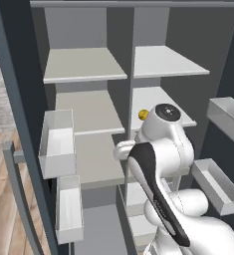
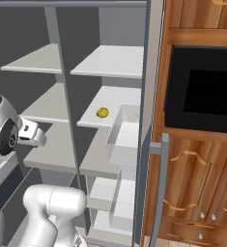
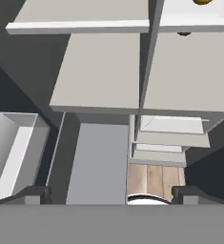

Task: Take the lemons from the fridge shelf and place them in the freezer drawer to begin freezing them.

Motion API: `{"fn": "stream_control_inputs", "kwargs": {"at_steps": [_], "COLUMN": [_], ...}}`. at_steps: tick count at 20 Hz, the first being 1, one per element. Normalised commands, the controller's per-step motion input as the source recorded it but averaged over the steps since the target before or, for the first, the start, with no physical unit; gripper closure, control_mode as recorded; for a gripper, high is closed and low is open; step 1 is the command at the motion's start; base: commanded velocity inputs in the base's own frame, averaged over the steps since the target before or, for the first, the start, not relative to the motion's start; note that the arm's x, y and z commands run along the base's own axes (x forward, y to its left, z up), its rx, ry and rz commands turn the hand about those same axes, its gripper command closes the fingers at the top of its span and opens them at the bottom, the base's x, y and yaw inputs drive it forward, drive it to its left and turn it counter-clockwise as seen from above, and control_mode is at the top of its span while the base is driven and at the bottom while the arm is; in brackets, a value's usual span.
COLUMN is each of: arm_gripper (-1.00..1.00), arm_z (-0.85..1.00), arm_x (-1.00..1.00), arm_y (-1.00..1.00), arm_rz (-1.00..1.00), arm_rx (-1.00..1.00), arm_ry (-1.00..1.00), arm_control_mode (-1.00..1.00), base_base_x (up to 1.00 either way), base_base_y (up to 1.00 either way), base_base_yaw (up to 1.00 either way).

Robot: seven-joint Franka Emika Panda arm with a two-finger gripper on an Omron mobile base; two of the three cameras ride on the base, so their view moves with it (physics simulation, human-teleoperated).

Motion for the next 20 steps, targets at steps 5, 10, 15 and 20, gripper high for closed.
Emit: {"fn": "stream_control_inputs", "kwargs": {"at_steps": [5,10,15,20], "arm_gripper": [-1.00,-1.00,-1.00,-1.00], "arm_z": [0.23,0.23,0.11,0.00], "arm_x": [-0.14,0.00,0.09,0.17], "arm_y": [0.52,0.44,0.40,0.69], "arm_rz": [0.07,0.07,0.07,0.01], "arm_rx": [0.04,0.08,0.11,0.06], "arm_ry": [-0.01,0.00,0.00,0.00], "arm_control_mode": [-1.00,-1.00,-1.00,-1.00], "base_base_x": [0.00,0.00,0.00,0.00], "base_base_y": [0.00,0.00,0.00,0.00], "base_base_yaw": [0.00,0.00,0.00,0.00]}}
